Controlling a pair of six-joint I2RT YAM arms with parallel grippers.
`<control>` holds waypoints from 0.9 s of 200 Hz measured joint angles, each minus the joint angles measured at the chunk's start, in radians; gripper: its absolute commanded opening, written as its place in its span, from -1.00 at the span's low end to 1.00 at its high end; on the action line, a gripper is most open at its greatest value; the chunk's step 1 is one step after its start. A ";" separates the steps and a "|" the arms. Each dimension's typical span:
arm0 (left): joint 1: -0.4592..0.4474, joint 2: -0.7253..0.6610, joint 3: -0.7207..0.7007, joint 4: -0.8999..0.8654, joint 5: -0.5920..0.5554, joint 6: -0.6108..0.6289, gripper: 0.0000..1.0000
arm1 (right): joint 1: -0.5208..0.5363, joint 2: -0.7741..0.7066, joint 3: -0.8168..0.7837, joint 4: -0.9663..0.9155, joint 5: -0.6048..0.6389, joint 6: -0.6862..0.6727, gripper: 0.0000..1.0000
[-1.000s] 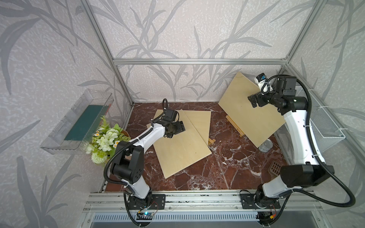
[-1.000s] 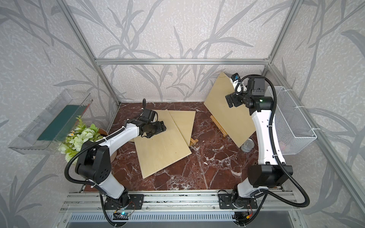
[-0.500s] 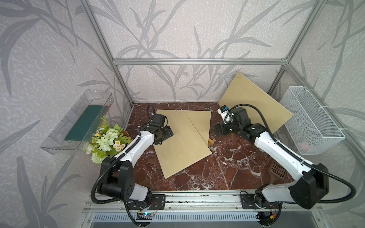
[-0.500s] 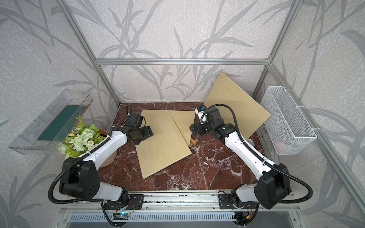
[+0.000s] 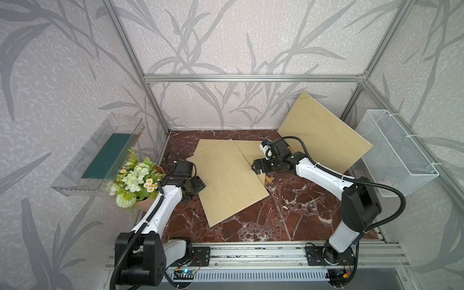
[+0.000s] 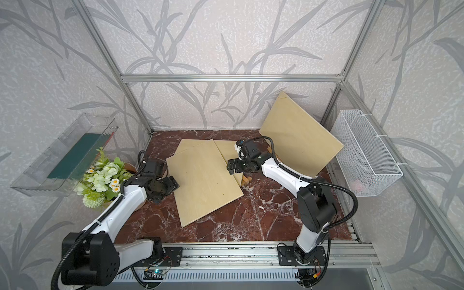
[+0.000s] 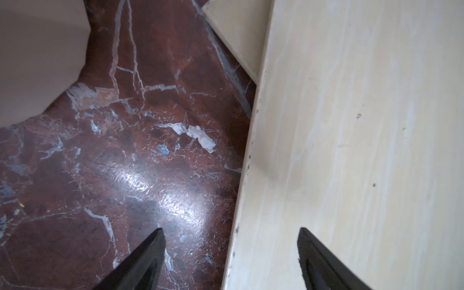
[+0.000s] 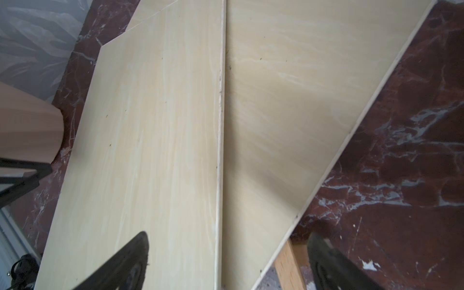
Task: Assemble the easel
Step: Adjust the drawing board at the center of the board.
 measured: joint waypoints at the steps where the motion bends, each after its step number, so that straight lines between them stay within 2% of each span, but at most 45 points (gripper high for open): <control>1: 0.000 0.000 -0.001 0.000 0.001 0.000 0.68 | -0.002 0.008 0.006 -0.002 -0.002 0.001 0.92; 35: 0.004 0.009 -0.010 0.008 0.045 -0.017 0.68 | -0.063 0.163 0.129 -0.071 -0.013 0.033 0.89; 78: 0.005 0.010 -0.010 0.021 0.060 -0.025 0.67 | -0.132 0.237 0.169 -0.105 -0.068 0.084 0.85; 116: 0.005 0.013 -0.010 0.024 0.027 -0.019 0.68 | -0.109 0.311 0.230 -0.085 -0.191 0.120 0.81; 152: 0.010 0.019 0.003 0.020 -0.050 0.006 0.69 | -0.083 0.394 0.319 -0.076 -0.256 0.161 0.80; 180: 0.026 0.080 0.030 0.022 -0.091 0.023 0.69 | -0.031 0.463 0.413 -0.074 -0.290 0.170 0.80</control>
